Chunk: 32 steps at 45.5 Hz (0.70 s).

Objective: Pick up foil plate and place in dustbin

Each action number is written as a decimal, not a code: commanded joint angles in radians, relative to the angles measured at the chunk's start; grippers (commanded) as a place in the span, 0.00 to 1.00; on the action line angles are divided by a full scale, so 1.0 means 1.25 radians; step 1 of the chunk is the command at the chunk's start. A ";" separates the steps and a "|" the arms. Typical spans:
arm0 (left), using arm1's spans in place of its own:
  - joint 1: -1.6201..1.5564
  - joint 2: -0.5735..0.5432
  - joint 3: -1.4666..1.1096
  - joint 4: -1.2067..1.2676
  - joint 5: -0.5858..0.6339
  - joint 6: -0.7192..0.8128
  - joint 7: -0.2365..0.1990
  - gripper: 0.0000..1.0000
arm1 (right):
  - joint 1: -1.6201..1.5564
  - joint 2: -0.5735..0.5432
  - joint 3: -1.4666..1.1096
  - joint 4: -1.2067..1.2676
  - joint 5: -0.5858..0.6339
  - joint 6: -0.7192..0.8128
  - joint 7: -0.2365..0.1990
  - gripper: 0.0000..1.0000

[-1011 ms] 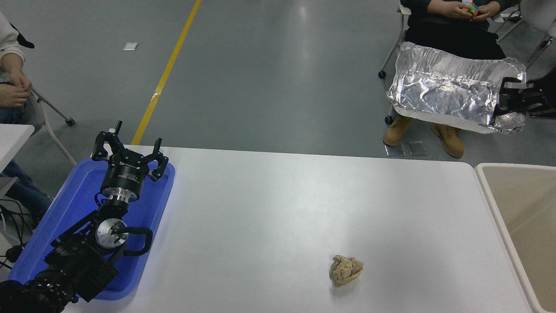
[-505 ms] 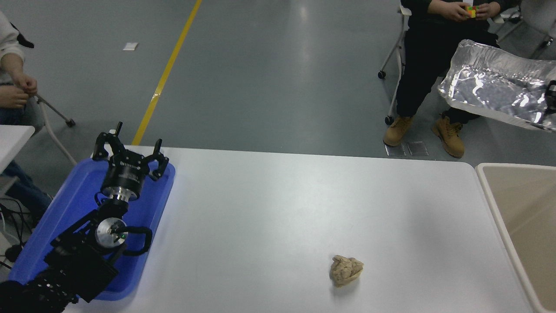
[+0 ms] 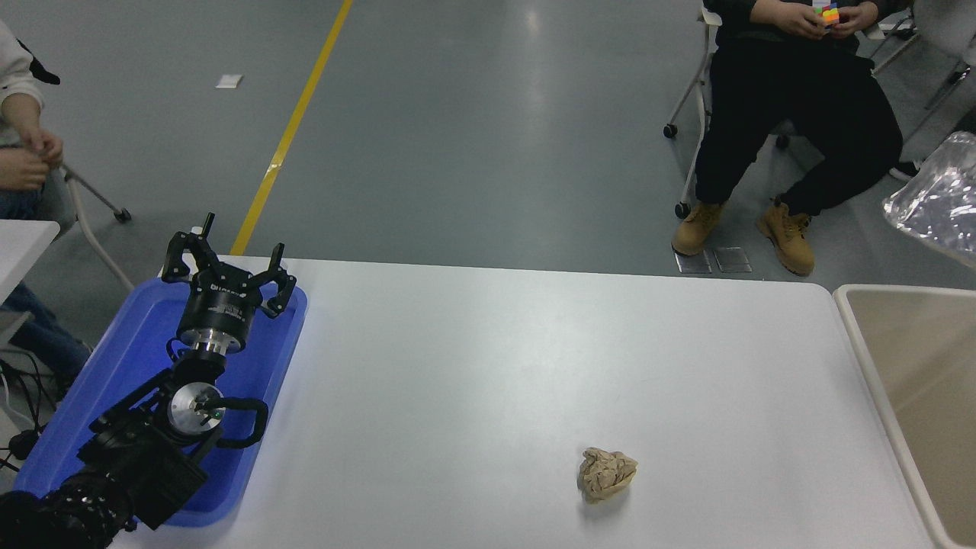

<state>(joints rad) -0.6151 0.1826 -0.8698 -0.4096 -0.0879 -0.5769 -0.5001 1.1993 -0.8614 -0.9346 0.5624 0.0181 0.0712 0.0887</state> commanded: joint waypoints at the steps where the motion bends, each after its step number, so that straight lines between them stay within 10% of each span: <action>1: 0.000 0.000 0.000 0.000 0.000 0.000 0.000 1.00 | -0.210 -0.007 0.170 -0.115 0.005 -0.050 0.000 0.00; 32: 0.000 0.000 0.000 0.000 -0.001 0.000 0.000 1.00 | -0.519 0.110 0.395 -0.207 0.008 -0.183 0.000 0.00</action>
<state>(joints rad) -0.6151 0.1826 -0.8698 -0.4096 -0.0880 -0.5769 -0.5001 0.6763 -0.7949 -0.5407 0.3516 0.0276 -0.1096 0.0891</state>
